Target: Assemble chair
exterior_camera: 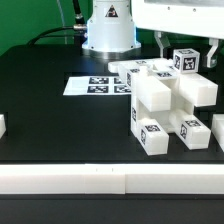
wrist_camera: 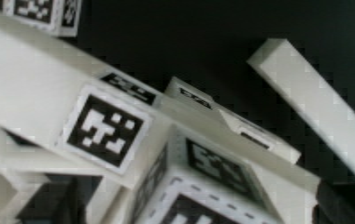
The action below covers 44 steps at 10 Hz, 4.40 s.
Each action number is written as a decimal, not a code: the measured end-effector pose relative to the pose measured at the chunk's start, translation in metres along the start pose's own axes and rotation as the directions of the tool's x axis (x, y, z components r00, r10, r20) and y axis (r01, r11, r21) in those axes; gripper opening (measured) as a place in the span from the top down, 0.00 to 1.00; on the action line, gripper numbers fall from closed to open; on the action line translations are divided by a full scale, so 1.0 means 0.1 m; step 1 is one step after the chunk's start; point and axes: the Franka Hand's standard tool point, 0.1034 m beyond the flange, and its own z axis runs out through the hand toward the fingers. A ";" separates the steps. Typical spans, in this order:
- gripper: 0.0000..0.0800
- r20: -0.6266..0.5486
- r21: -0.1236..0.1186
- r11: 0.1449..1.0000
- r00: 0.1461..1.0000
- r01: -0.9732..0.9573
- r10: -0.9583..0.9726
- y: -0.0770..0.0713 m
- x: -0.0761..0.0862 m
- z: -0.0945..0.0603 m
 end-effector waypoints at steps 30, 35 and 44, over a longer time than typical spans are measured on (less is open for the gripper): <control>0.64 -0.032 -0.007 0.992 0.991 -0.127 0.127 -0.04 0.01 0.02; 0.64 -0.017 0.009 0.904 0.904 -0.427 0.427 -0.07 -0.03 0.02; 0.20 -0.005 -0.016 0.968 0.968 -0.250 0.250 -0.10 -0.07 0.00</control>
Offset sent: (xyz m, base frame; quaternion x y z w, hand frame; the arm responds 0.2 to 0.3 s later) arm 0.0086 0.0022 0.0026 -0.0120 0.0212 -0.2590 0.9656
